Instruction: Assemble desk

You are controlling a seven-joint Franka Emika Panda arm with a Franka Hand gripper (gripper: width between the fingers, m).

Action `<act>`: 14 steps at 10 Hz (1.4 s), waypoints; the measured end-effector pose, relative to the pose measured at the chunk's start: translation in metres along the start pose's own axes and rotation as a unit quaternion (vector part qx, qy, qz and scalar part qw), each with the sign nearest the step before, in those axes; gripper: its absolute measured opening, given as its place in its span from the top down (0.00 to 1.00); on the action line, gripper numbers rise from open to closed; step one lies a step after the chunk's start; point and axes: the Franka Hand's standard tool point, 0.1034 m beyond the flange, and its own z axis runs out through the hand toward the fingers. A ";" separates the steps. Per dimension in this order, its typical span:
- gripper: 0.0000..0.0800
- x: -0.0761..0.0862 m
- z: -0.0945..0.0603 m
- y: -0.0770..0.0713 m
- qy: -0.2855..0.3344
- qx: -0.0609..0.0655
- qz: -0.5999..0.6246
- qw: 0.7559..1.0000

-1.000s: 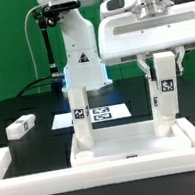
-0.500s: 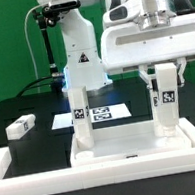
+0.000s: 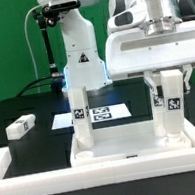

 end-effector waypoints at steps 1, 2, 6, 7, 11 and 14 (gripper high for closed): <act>0.64 0.000 0.002 -0.001 0.001 0.000 -0.002 1.000; 0.64 -0.001 0.002 -0.002 0.002 0.000 -0.003 1.000; 0.64 -0.002 0.002 -0.007 0.015 0.005 -0.016 1.000; 0.64 -0.003 0.002 -0.003 0.013 0.004 -0.024 1.000; 0.64 -0.006 0.001 0.000 0.011 0.002 -0.038 0.999; 0.55 -0.006 0.001 0.000 0.011 0.002 -0.039 0.999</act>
Offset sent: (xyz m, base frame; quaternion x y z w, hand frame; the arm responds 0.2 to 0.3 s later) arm -0.0035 0.0071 -0.0118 0.0016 0.0151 0.0089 0.9998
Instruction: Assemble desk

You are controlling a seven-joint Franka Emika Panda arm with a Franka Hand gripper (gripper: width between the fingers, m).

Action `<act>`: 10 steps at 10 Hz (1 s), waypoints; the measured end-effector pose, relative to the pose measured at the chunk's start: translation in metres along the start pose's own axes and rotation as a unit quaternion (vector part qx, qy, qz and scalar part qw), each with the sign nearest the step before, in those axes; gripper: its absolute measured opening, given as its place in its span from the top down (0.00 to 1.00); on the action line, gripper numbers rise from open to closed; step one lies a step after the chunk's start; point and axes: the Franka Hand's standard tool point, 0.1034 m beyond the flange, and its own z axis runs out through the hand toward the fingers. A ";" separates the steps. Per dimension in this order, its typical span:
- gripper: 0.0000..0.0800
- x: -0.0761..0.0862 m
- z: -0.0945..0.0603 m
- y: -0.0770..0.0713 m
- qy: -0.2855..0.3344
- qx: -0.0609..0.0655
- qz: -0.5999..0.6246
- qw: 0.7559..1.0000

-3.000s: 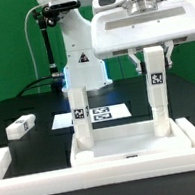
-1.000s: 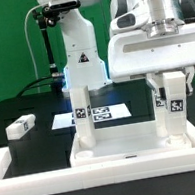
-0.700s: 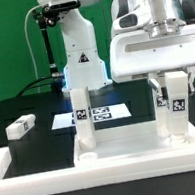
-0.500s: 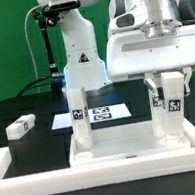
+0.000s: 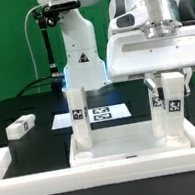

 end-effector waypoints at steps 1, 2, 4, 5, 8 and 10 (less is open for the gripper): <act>0.55 0.000 0.000 0.000 0.000 0.000 -0.001 1.000; 0.32 0.000 0.000 0.000 0.000 0.000 -0.002 1.000; 0.21 0.000 0.000 0.000 0.000 0.000 -0.003 1.000; 0.19 0.000 0.000 0.000 0.000 0.000 -0.004 1.000; 0.19 0.000 0.000 0.000 0.000 0.000 -0.004 1.000; 0.19 0.000 0.000 0.000 0.000 0.000 -0.004 1.000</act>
Offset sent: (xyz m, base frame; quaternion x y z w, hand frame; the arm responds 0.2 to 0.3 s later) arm 0.0000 0.0000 0.0000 0.0000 0.0000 0.0000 1.0000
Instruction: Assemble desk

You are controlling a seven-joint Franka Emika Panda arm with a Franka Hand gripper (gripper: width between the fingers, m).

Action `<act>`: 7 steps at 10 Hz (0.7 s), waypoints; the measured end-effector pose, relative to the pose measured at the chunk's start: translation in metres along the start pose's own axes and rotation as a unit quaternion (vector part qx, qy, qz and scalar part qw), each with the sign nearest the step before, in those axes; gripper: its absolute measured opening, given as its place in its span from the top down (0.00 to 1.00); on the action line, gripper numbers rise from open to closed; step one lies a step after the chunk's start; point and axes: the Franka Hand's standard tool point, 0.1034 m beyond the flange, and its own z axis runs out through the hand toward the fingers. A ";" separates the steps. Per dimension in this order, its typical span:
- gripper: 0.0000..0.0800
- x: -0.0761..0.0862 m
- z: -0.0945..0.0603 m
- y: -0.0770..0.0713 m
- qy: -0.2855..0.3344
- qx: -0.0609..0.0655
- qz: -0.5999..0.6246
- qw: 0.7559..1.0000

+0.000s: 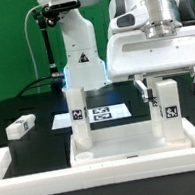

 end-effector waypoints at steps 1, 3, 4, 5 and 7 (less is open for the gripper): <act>0.19 0.000 0.000 0.000 0.000 0.000 0.000 1.000; 0.19 0.006 -0.016 0.006 -0.048 0.003 0.006 0.999; 0.19 0.010 -0.020 0.008 -0.060 0.003 0.010 0.998; 0.19 0.009 -0.018 0.014 -0.091 0.000 0.011 0.996; 0.19 0.014 -0.022 0.026 -0.191 -0.004 0.027 0.981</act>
Offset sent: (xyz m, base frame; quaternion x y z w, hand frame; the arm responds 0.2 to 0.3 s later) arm 0.0041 0.0005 0.0215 0.0172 -0.0707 0.0183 0.9972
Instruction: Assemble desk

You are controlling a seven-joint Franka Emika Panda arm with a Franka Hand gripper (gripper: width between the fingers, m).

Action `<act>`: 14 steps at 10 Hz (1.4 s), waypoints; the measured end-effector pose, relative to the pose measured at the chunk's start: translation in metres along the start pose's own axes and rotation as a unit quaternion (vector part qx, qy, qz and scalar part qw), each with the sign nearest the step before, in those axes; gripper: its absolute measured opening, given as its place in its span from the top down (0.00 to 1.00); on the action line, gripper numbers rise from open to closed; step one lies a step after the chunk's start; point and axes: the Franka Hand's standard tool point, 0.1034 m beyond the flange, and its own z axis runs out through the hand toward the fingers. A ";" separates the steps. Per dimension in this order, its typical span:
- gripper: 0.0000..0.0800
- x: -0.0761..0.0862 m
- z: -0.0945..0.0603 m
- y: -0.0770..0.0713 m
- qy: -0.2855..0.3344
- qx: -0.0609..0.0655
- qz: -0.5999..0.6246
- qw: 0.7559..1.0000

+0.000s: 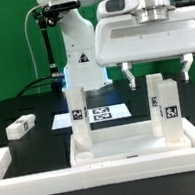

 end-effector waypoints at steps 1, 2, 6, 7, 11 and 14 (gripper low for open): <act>0.19 0.003 -0.004 0.002 -0.047 -0.002 0.008 0.999; 0.19 0.007 -0.005 0.001 -0.077 0.003 0.024 0.997; 0.19 0.004 0.008 -0.020 -0.063 0.011 0.037 0.997; 0.19 0.001 0.011 -0.026 -0.063 0.011 0.041 0.997; 0.20 -0.002 0.015 -0.033 -0.066 0.010 0.060 0.996; 0.64 -0.002 0.016 -0.033 -0.067 0.004 0.152 0.986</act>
Offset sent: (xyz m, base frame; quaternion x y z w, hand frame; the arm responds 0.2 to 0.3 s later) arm 0.0036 0.0326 -0.0105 0.0499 0.0241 0.0490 0.9973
